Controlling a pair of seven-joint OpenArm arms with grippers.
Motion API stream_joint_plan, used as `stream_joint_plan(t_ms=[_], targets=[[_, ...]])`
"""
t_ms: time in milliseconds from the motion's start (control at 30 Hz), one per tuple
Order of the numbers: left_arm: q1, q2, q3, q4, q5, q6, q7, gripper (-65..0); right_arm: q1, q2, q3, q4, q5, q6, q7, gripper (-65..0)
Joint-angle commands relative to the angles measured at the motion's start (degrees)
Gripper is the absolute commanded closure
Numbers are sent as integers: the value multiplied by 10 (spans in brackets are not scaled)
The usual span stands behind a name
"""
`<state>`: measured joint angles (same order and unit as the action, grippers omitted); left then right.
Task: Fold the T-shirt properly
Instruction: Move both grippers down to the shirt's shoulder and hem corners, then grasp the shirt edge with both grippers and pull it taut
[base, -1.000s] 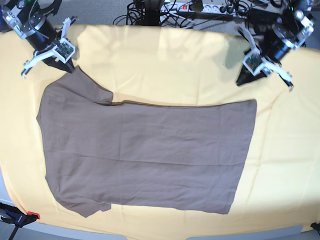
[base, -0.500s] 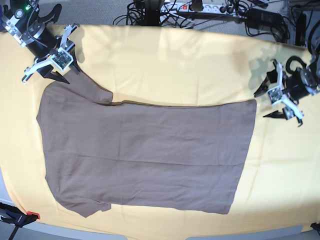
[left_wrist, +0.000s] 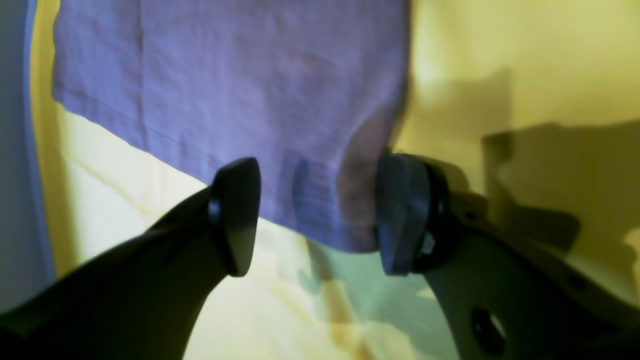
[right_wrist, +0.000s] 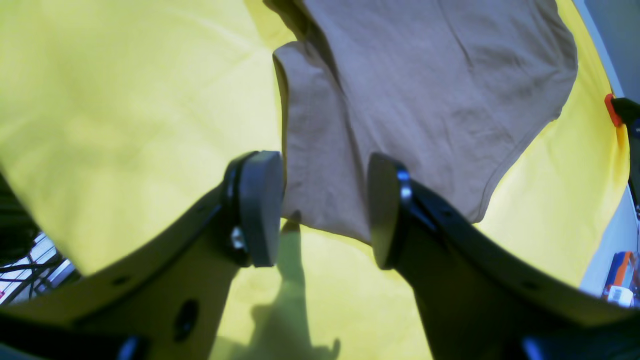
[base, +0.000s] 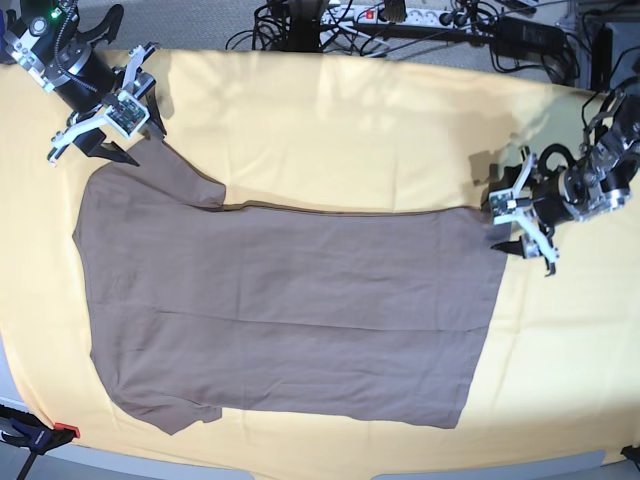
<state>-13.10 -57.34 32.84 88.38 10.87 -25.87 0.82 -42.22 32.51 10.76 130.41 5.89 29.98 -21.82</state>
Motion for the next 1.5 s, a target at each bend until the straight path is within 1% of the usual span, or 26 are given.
stream_joint_plan(t_ms=[0,133,200,233,267,300,367,400,500,567,600,633,667,733,800,867,1000,1067,1133,1233,1267,1333,1367,1400,1433,1467], targets=[[-14,-3,4,-5,7,0,2,-375,-2,7,5,7,3,-6,10,-302],[-36,21,14,-28,7,0,3,-365,-2,7,5,0,3,-6,2,-302],[-39,23,13,-29,7,0,2,-329,0,7,5,-19,3,-6,2,-302],[-41,23,13,-29,7,0,3,-295,0,7,5,-33,3,-6,3,-302],[-42,22,13,-29,7,0,3,-247,5,7,5,-48,3,-5,8,-302],[-42,21,13,-29,7,0,3,-182,12,7,5,-64,3,-3,14,-302],[-42,21,13,-29,7,0,5,-32,27,7,5,-93,3,19,18,-302],[-42,21,13,-29,6,0,5,0,35,7,4,-104,4,31,19,-302],[-42,21,13,-29,-6,1,14,0,57,8,-12,-124,6,52,19,-304],[-42,21,13,-29,-15,11,18,0,60,9,-33,-124,18,68,17,-321],[-42,21,13,-29,-18,18,18,0,61,10,-47,-124,15,71,17,-329],[-42,21,13,-29,-19,22,19,0,61,10,-61,-124,2,70,17,-333],[-42,20,13,-29,-19,26,22,0,60,10,-75,-124,-21,56,17,-333],[-42,19,13,-29,-19,26,22,0,60,10,-97,-125,-72,8,17,-333],[-42,19,13,-29,-19,26,22,0,63,10,-109,-125,-104,-32,17,-333],[-42,19,13,-29,-19,26,22,0,75,10,-112,-125,-108,-44,12,-333],[-42,19,13,-29,-19,26,22,0,92,10,-112,-131,-100,-40,11,-333],[-42,19,13,-29,-19,26,22,0,105,10,-113,-148,-83,-38,10,-333],[-42,19,13,-29,-19,26,22,0,116,10,-113,-172,-75,-23,11,-333],[-42,19,13,-29,-19,25,22,0,132,10,-114,-203,-72,-9,11,-333],[-42,19,13,-29,-19,26,22,0,136,10,-115,-211,-72,-8,11,-332],[-42,19,13,-29,-19,26,22,0,143,10,-115,-222,-72,-17,12,-330],[-42,19,13,-29,-19,26,22,0,146,10,-115,-226,-72,-24,12,-325],[-42,19,13,-29,-19,26,22,0,150,10,-115,-226,-75,-33,12,-301],[-42,19,13,-29,-19,26,22,0,154,10,-115,-226,-75,-38,12,-248],[-42,19,13,-29,-19,26,22,0,157,10,-115,-226,-75,-45,12,-178]])
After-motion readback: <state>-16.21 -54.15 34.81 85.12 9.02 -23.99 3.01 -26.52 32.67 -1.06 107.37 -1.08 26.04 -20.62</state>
